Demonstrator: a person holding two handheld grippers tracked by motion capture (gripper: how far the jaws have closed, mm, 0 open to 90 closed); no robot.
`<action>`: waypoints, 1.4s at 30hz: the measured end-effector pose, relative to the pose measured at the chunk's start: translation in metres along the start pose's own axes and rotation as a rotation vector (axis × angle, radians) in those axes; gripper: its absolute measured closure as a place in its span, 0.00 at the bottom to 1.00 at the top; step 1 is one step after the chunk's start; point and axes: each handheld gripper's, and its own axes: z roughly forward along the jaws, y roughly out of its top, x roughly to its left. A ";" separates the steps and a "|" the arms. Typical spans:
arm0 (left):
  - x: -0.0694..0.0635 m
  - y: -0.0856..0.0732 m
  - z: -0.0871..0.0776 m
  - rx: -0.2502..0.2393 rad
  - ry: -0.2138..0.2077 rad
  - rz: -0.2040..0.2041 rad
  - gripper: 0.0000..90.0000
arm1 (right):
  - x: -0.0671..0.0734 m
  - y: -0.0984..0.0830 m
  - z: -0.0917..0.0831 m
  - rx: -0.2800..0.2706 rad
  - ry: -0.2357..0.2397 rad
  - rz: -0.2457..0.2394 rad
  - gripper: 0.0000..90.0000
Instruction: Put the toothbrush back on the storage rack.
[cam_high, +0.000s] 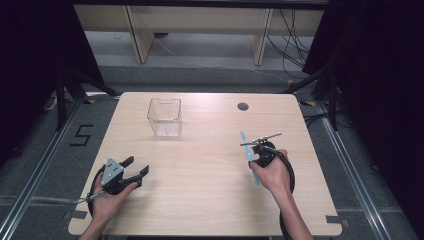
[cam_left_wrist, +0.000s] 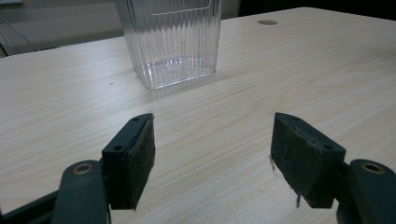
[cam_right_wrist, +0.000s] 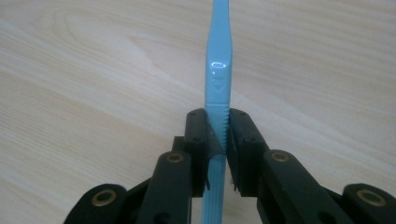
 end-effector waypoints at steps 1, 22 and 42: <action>0.000 0.000 0.000 0.000 0.000 0.000 0.33 | 0.002 -0.001 0.000 -0.019 0.004 0.014 0.88; 0.000 0.000 0.000 -0.002 -0.002 -0.001 0.33 | -0.001 -0.013 -0.003 -0.305 0.044 -0.080 0.88; 0.001 0.000 0.000 -0.003 -0.002 -0.008 0.33 | 0.002 -0.020 -0.001 -0.633 0.047 -0.198 0.88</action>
